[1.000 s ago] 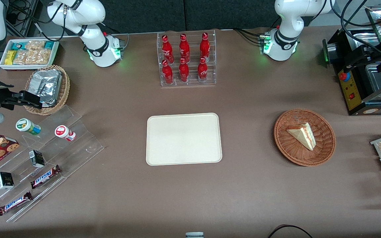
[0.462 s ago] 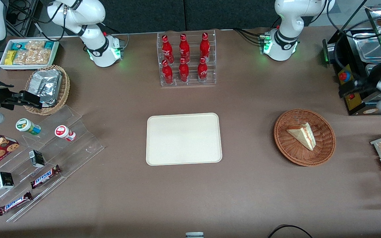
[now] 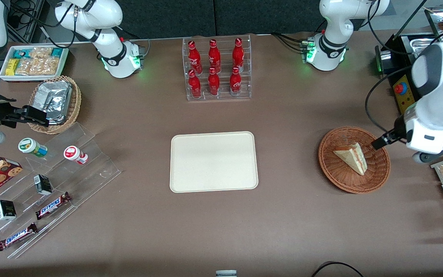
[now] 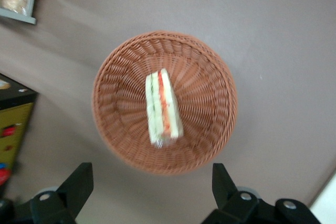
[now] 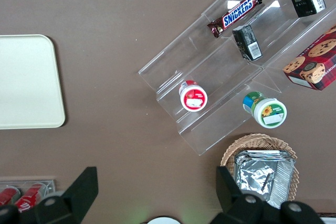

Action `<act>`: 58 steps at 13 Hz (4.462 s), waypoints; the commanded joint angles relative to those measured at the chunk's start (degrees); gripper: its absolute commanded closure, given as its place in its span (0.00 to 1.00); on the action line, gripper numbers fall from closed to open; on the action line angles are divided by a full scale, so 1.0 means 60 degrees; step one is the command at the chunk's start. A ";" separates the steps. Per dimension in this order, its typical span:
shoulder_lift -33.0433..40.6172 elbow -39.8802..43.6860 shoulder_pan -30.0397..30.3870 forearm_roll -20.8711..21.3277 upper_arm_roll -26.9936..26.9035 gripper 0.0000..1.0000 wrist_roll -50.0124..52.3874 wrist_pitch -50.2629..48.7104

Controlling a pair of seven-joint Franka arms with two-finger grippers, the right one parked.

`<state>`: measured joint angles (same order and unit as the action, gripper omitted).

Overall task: Place sandwich from basket to tray
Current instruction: 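Lower the open left gripper and grasp the wrapped sandwich, then lift the sandwich and carry it over the cream tray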

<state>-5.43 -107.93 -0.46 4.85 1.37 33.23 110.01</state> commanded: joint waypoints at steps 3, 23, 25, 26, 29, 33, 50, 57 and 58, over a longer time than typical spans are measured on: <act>0.0731 -0.3365 0.0458 0.0100 0.0020 0.00 0.1619 0.3587; -0.0750 -0.4995 0.0326 0.0056 0.0079 0.99 0.4378 0.7725; -0.0633 -0.4849 0.0326 0.0056 0.0093 1.00 0.4363 0.7536; -0.0502 -0.4602 0.0311 0.0100 0.0108 1.00 0.4291 0.6968; 0.0214 -0.3432 -0.0142 0.0275 0.0284 1.00 0.3648 0.4438; 0.0305 -0.0840 -0.1136 0.0393 0.0357 1.00 0.2972 0.0859; -0.4703 0.3179 -0.7027 0.0408 0.0342 1.00 0.4113 0.1232; -0.5524 0.3295 -0.7482 0.0422 0.0328 1.00 0.4729 0.2627; -0.5612 0.3354 -0.7496 0.0422 0.0328 1.00 0.4730 0.2685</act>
<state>-37.23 -90.34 -44.41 6.41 4.22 60.04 125.82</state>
